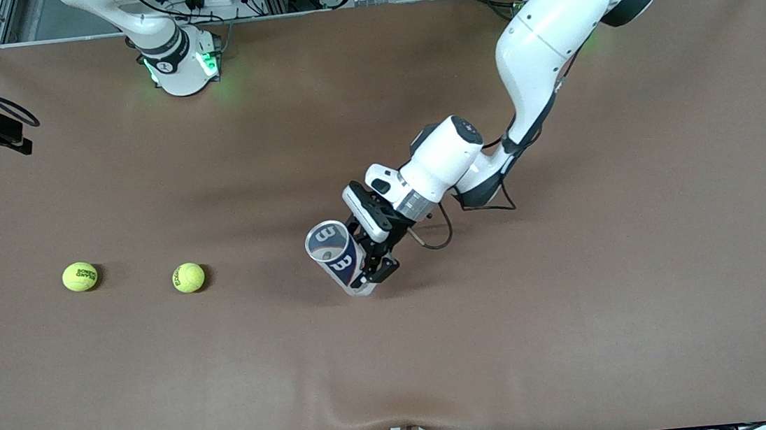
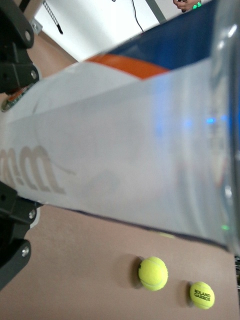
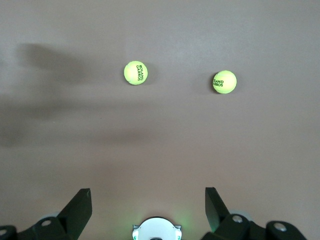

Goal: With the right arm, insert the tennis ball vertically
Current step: 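Carry the upright tube with the left gripper toward the tennis balls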

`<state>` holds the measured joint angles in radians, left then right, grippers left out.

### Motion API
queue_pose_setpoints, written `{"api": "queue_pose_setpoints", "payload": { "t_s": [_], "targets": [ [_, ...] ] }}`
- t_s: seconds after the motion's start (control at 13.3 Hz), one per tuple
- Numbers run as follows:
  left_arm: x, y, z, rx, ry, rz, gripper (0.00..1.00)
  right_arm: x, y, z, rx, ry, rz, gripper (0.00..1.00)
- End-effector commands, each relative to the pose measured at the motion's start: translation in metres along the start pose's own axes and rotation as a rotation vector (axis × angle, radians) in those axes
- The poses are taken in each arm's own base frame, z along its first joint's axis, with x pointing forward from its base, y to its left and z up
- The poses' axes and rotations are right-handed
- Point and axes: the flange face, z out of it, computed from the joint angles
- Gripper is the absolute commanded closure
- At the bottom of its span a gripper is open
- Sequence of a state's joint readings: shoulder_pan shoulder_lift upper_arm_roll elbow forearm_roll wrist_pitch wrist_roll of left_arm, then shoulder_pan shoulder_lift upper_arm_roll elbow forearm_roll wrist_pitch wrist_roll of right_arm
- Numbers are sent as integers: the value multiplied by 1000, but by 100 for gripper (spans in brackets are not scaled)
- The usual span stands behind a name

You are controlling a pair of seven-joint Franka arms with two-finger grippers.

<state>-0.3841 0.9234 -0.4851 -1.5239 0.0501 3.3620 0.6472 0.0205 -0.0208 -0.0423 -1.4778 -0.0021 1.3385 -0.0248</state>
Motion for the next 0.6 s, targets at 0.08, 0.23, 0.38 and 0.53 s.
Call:
{"api": "queue_pose_setpoints", "payload": {
  "t_s": [0.08, 0.23, 0.38, 0.53],
  "targets": [
    [-29, 17, 11, 29, 45, -51, 32, -9, -1, -2, 15, 1, 1, 0],
    [-44, 42, 20, 23, 67, -123, 32, -8, 0, -2, 15, 1, 3, 0],
    [-46, 50, 23, 11, 64, -157, 32, -7, 1, -4, 15, 5, 6, 0],
    [-49, 53, 24, 6, 58, -176, 32, -5, 1, -4, 14, 5, 5, 0]
  ]
}}
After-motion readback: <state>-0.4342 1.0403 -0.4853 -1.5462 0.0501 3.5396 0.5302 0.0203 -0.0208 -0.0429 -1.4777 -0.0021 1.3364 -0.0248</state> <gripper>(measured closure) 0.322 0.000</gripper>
